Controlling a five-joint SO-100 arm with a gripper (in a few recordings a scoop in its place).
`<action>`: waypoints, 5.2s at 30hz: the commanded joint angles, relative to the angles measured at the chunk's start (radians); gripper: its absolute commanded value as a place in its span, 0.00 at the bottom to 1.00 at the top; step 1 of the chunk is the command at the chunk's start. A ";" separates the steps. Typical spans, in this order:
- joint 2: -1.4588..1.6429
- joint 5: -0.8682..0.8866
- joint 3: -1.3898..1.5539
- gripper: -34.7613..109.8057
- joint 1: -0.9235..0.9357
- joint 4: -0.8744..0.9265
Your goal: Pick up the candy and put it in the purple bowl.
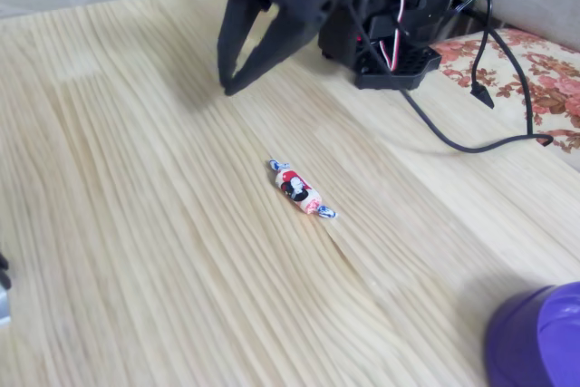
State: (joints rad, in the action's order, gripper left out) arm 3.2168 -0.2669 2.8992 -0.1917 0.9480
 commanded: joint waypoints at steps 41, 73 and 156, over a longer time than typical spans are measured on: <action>-1.238 -0.646 -0.842 0.30 -0.356 0.170; -1.229 -0.503 -0.580 0.37 -0.393 -0.037; -1.565 0.262 -1.204 0.29 -1.039 -0.284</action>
State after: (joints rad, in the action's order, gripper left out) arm 1.6137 -0.0031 1.7978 -1.2118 0.6611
